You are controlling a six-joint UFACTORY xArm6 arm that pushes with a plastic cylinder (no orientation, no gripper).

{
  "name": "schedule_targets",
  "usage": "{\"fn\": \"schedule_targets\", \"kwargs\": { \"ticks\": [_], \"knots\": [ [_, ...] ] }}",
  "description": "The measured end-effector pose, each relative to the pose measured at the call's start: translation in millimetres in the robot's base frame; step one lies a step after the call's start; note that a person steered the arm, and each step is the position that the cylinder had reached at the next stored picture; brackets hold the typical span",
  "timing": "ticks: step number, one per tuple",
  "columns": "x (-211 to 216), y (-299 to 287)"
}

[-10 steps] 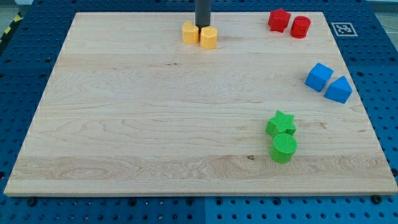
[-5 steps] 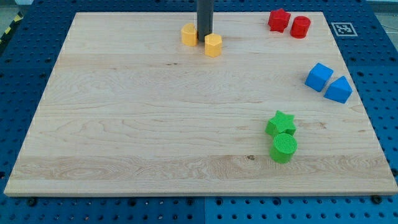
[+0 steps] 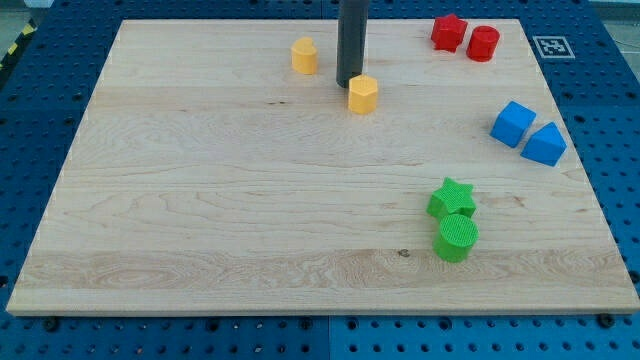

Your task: Move the yellow hexagon above the green star

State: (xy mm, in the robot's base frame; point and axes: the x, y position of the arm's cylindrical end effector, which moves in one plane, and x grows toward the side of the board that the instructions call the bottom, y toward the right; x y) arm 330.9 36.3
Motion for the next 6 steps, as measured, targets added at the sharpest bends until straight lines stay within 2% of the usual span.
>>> {"fn": "schedule_targets", "kwargs": {
  "ticks": [1, 4, 6],
  "knots": [
    [10, 3],
    [78, 32],
    [89, 46]
  ]
}}
